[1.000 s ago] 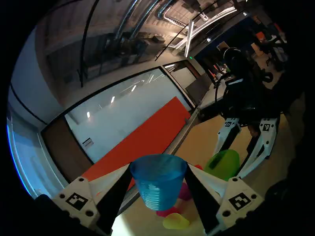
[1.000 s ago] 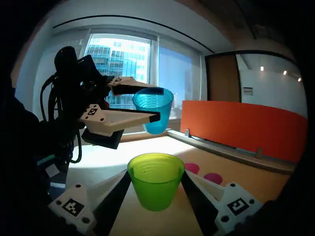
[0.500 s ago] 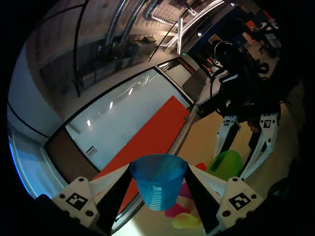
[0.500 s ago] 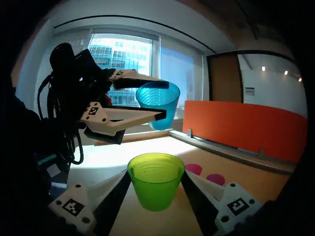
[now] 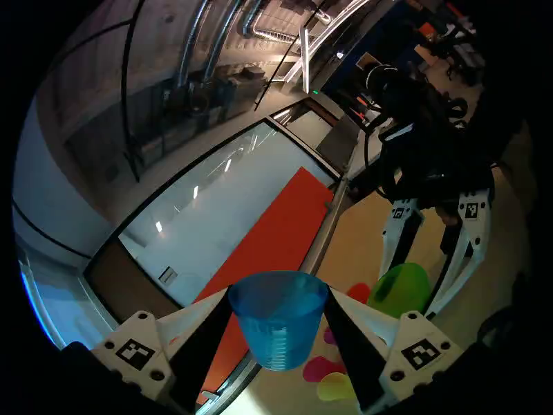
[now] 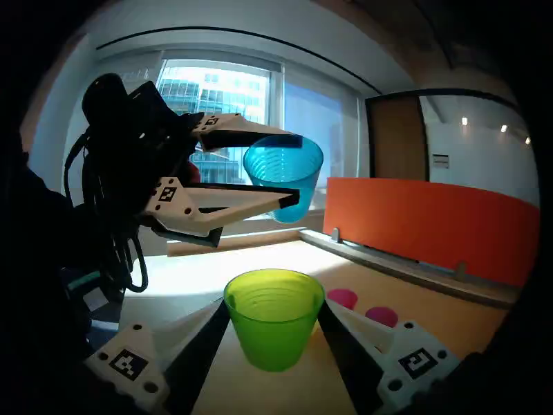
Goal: Pour water
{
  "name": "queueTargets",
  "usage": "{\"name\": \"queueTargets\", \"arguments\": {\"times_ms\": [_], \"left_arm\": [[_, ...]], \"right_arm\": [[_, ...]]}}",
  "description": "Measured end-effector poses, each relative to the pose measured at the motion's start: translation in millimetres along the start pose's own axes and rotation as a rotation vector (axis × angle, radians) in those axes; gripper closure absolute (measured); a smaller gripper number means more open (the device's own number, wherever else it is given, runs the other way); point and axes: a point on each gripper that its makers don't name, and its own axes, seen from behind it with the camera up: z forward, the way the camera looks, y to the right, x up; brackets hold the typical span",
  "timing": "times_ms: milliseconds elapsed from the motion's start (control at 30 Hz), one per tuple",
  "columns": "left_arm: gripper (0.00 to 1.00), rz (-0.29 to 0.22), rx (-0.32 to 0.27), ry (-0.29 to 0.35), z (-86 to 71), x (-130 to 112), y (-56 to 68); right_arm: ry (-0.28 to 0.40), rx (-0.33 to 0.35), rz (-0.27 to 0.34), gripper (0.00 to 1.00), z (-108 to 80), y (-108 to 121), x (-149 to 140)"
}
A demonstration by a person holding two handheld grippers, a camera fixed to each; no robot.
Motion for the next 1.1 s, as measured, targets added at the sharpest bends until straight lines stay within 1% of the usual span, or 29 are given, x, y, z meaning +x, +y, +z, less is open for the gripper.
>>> {"name": "queueTargets", "arguments": {"times_ms": [267,500,767,1100], "left_arm": [[0.12,0.052,0.003,-0.003,2.1,1,-1.0],[0.12,0.086,0.002,-0.004,3.6,2,-0.3],[0.12,0.120,0.013,0.003,5.6,6,-4.6],[0.12,0.180,0.013,0.006,9.3,10,1.3]], "right_arm": [[0.002,0.005,-0.001,0.10,1.9,-2,1],[0.003,0.005,-0.001,0.10,3.1,-1,1],[0.002,0.004,-0.001,0.10,3.6,0,1],[0.003,0.004,0.001,0.10,3.2,1,1]]}}
